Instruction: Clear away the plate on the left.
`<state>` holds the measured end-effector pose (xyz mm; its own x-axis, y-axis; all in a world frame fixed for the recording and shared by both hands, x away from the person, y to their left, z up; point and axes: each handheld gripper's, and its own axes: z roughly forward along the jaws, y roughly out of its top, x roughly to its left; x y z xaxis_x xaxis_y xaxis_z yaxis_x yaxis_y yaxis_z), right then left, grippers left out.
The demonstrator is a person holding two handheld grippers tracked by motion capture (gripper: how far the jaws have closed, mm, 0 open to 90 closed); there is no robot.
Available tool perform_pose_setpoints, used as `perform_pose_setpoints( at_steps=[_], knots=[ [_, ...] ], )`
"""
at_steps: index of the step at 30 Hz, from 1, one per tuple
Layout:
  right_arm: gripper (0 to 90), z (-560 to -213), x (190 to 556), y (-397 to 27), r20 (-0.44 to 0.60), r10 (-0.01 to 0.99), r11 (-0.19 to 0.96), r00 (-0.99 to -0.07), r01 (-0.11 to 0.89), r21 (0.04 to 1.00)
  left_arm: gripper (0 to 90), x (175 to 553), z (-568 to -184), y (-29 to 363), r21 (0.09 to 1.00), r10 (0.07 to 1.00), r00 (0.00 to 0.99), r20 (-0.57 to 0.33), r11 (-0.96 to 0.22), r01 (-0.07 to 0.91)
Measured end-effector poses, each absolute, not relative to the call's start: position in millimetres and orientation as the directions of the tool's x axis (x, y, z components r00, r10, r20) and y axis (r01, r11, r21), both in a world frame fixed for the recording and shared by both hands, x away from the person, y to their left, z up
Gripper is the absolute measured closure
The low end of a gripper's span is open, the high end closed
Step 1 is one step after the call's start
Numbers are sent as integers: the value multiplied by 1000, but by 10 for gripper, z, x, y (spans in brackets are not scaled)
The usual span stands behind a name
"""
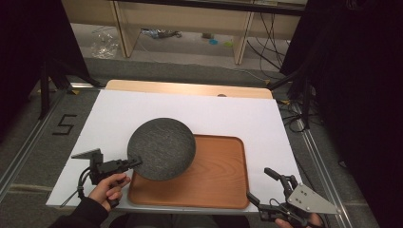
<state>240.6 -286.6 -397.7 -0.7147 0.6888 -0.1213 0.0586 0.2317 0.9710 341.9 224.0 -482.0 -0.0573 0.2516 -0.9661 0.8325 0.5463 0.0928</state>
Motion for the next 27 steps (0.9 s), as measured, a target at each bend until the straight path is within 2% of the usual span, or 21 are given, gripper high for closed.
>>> perform_pose_setpoints(
  at_steps=[5, 7, 10, 13, 14, 27],
  knots=[
    [166, -3978, 2403, -2869, -121, 691, 234, -713, 63, 970, 852, 3429, -4841, 2129, 121, 280, -29, -960, 502, 856],
    [166, -3976, 2391, -2853, -92, 691, 214, -717, 81, 974, 852, 3432, -4833, 2081, 104, 275, -42, -960, 494, 863],
    [166, -3980, 2407, -2866, -116, 689, 223, -715, 57, 973, 852, 3438, -4838, 2009, 96, 277, -49, -960, 489, 867],
    [166, -3976, 2390, -2853, -91, 689, 213, -719, 81, 974, 851, 3444, -4853, 1946, 100, 299, -51, -953, 467, 879],
    [166, -3972, 2402, -2867, -123, 688, 234, -715, 59, 970, 852, 3445, -4868, 1939, 118, 313, -31, -949, 447, 887],
    [166, -3986, 2402, -2851, -104, 688, 213, -718, 63, 975, 847, 3508, -4978, 1666, 111, 386, -42, -921, 365, 924]
  ],
)
